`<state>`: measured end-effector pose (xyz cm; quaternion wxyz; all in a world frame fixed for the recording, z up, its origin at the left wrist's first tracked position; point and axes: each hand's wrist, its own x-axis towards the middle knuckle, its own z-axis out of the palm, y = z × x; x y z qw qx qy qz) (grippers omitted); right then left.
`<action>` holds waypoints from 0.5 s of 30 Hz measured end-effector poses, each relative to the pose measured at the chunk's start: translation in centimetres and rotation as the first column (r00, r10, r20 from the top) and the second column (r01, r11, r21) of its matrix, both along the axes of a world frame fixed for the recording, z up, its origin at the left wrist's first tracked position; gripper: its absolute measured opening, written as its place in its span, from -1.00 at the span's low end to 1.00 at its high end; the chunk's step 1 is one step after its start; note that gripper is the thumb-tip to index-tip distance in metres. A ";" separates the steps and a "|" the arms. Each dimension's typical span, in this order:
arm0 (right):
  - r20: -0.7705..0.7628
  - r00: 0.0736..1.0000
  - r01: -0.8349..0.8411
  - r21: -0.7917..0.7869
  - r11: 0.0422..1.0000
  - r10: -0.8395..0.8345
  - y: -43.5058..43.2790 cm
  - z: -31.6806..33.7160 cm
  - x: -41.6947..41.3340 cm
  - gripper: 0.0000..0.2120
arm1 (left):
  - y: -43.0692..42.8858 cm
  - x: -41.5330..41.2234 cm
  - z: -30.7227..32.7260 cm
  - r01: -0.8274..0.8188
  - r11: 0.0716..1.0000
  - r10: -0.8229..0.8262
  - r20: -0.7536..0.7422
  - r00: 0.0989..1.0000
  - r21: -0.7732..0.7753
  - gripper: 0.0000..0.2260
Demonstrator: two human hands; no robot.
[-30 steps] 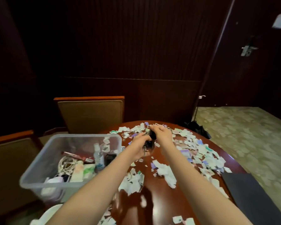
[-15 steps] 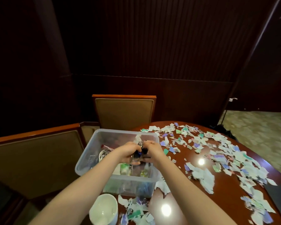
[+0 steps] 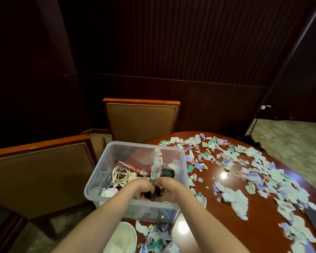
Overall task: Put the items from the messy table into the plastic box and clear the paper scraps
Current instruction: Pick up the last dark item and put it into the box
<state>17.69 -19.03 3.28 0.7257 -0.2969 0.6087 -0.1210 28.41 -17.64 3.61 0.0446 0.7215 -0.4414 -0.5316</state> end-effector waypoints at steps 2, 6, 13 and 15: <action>0.001 1.000 -0.011 0.034 0.999 0.011 -0.2 0.2 0.3 -0.81 | -0.3 0.0 -0.3 0.023 1.000 -0.023 0.006 1.000 0.020 -0.90; -0.090 0.991 -0.100 0.028 0.995 0.102 -0.4 0.4 0.8 -0.83 | -0.5 -0.2 -0.2 0.091 0.996 -0.092 0.009 0.996 0.004 -0.86; -0.228 0.963 -0.164 -0.090 0.982 0.140 0.6 1.1 0.8 -0.62 | 0.3 -0.8 0.0 0.229 0.973 -0.223 0.143 0.964 -0.030 -0.72; -0.250 0.957 -0.178 -0.123 0.976 0.143 0.9 1.5 0.6 -0.64 | 0.4 -0.7 0.3 0.238 0.971 -0.231 0.173 0.958 -0.025 -0.71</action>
